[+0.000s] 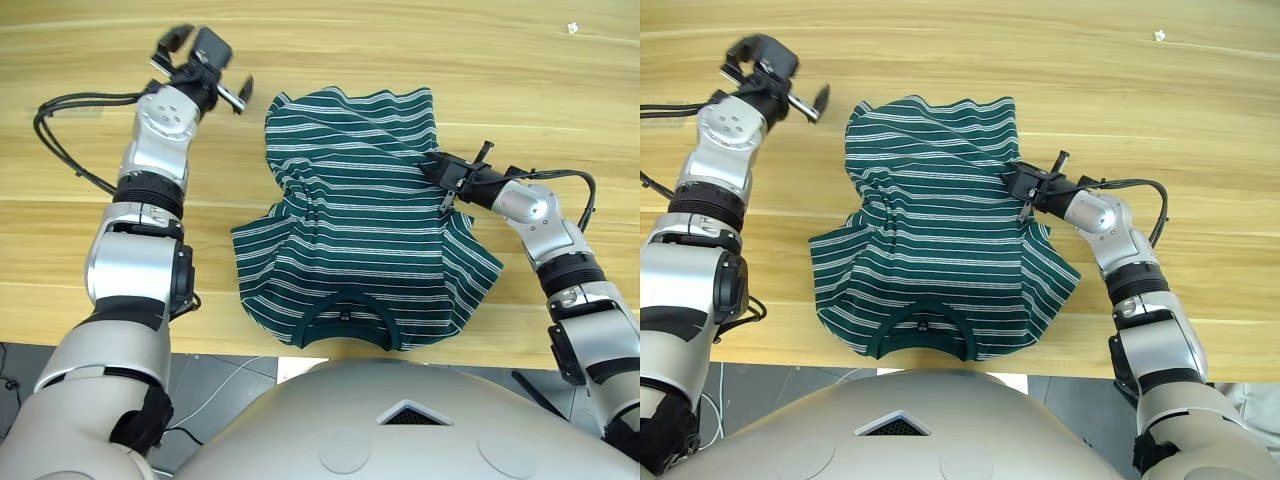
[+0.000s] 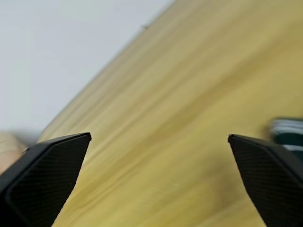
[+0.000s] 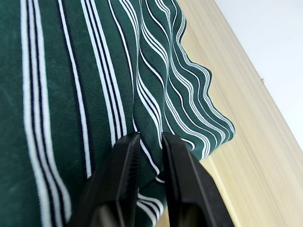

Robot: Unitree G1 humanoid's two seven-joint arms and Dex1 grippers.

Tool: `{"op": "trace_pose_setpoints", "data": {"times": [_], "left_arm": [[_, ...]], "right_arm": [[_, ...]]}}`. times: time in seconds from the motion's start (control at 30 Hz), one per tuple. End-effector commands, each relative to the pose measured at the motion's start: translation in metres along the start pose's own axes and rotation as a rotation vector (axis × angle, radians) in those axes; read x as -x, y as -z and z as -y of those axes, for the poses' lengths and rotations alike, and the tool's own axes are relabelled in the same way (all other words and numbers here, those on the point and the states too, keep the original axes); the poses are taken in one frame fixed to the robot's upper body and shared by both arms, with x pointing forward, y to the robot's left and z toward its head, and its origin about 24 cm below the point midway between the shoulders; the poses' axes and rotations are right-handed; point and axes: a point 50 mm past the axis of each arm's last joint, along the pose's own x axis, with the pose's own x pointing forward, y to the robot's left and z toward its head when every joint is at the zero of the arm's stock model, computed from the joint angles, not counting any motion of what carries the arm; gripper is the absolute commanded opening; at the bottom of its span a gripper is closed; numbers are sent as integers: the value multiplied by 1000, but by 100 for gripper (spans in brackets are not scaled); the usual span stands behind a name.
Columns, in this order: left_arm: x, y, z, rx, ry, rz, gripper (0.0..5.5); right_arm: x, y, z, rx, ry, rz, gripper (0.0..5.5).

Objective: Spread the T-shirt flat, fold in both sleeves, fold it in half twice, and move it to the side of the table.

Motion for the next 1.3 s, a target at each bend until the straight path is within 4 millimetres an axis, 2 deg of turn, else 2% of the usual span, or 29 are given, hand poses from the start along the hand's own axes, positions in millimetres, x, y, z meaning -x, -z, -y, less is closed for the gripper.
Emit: {"op": "trace_pose_setpoints", "data": {"times": [0.03,0.17,0.27,0.47,0.53,0.67,0.83,1.13,1.3], "left_arm": [[-2,-11,1,72,98,72,540],[1,-15,-7,245,118,155,540],[1,-9,-5,234,114,119,540],[0,3,-13,202,-4,-11,540],[-3,-2,-9,173,4,-4,540],[-8,-12,2,162,51,36,540],[-11,-17,8,169,64,61,540],[-15,-33,18,172,134,144,540],[-23,-58,21,143,141,185,540]], "right_arm": [[7,21,-28,-39,-112,-115,86],[6,21,-31,-43,-115,-117,86],[7,22,-32,-47,-115,-119,86],[8,24,-36,-57,-128,-129,86],[16,30,-41,-63,-169,-153,86],[45,37,-61,-20,-409,-183,86],[58,20,-67,0,-612,-114,86],[76,-2,-64,67,-731,-113,86],[79,-3,-67,55,-760,-128,86]]}}
